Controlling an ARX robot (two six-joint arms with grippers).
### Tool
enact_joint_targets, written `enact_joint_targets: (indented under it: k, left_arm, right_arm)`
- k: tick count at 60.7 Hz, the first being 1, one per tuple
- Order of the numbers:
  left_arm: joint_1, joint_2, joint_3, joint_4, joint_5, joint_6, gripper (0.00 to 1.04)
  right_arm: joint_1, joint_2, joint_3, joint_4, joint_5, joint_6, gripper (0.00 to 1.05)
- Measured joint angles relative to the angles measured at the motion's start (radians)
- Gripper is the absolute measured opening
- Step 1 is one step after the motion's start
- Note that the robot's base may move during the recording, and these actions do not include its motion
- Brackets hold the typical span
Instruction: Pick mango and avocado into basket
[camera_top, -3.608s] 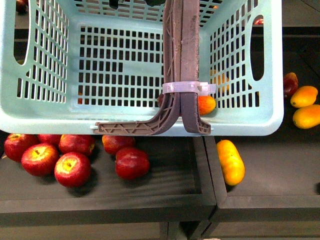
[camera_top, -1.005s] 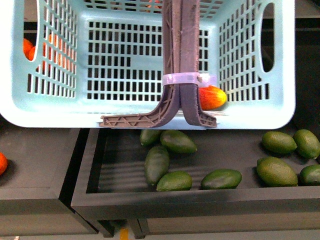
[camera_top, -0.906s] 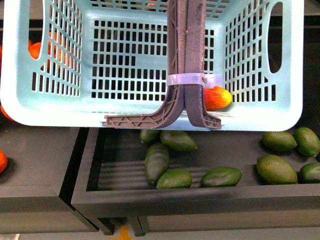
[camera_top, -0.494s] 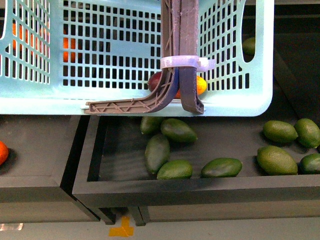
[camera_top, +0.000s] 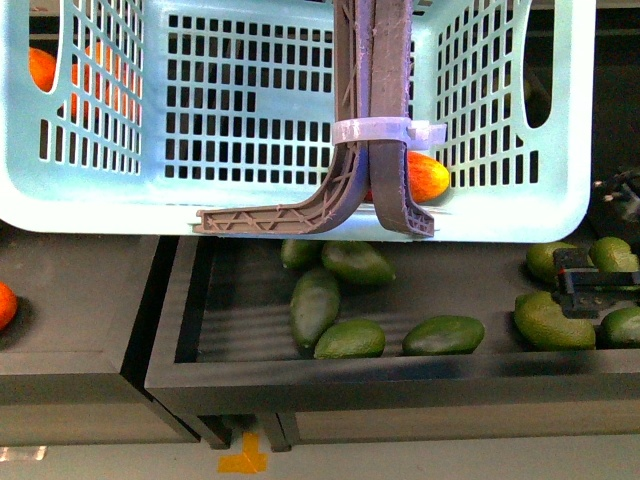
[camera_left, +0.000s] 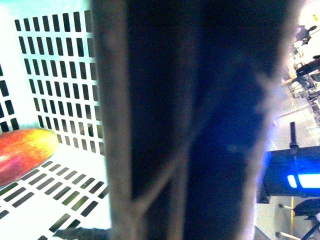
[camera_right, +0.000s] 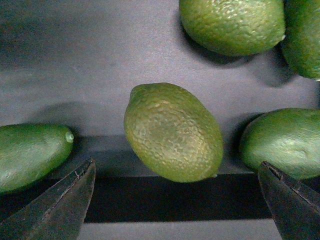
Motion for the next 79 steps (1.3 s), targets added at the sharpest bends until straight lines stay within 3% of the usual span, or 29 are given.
enact_joint_targets:
  k: [59,65,69,79]
  left_arm:
    - [0.0,0.0,0.0,0.0,-0.009,0.001,0.11]
    - [0.0,0.0,0.0,0.0,-0.009,0.001,0.11]
    - [0.0,0.0,0.0,0.0,-0.009,0.001,0.11]
    - [0.0,0.0,0.0,0.0,-0.005,0.001,0.11]
  right_arm:
    - [0.034,0.327,0.299,-0.09,0.047,0.066,0.96]
    - [0.034,0.329,0.303,-0.091,0.048,0.069,0.86]
    - [0.033,0.328,0.305,-0.091,0.047,0.081,0.73]
    - [0.02,0.297,0.291,-0.095,0.043,0.115,0.71]
